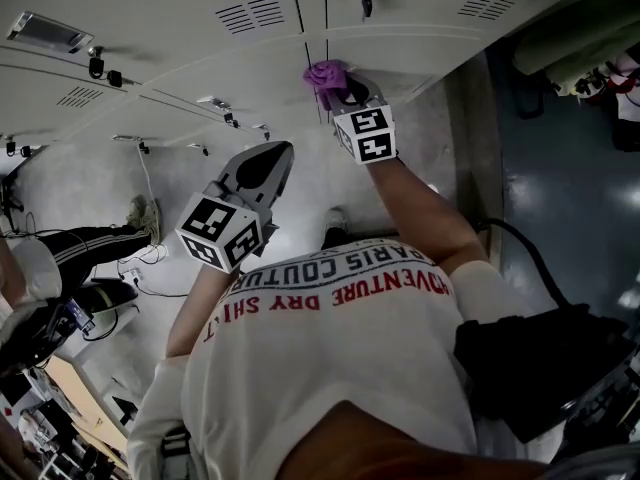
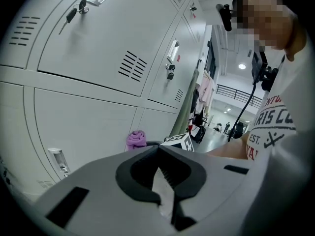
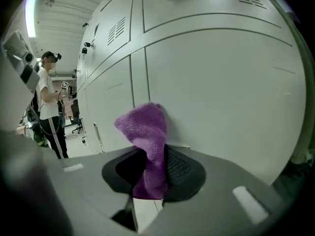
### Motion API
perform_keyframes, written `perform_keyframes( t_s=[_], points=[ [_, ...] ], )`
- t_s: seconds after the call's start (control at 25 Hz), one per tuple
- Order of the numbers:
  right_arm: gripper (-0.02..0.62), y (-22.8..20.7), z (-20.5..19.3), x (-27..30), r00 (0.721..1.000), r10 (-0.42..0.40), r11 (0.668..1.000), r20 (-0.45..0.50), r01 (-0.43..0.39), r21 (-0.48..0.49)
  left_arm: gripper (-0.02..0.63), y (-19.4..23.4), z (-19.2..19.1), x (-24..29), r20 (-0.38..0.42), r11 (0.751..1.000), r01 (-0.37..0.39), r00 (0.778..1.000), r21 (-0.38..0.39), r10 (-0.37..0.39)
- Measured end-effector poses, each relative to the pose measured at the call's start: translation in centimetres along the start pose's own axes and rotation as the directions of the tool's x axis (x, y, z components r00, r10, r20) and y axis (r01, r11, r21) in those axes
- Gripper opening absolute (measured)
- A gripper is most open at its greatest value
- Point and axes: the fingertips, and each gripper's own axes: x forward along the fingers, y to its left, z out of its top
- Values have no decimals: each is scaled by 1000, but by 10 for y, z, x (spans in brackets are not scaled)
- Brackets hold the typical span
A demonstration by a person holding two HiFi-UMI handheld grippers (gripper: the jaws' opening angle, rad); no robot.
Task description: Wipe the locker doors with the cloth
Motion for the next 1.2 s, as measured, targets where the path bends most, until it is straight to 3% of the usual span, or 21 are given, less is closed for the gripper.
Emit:
perform_keyframes(
  t_s=[0.64, 1.0, 1.2],
  points=[
    [86, -27, 1, -19, 999, -38, 999, 30, 39, -13, 0, -10, 1, 21, -14, 999, 43, 999, 13, -42],
    [86, -93, -7, -48, 985, -166, 986, 37, 165, 21, 0, -19, 0, 29, -31, 998, 60, 998, 18, -59],
    [86, -147, -17, -75, 957, -289, 955, 33, 286, 78, 0, -22, -1, 30, -42, 997, 67, 997, 30, -66]
  ],
)
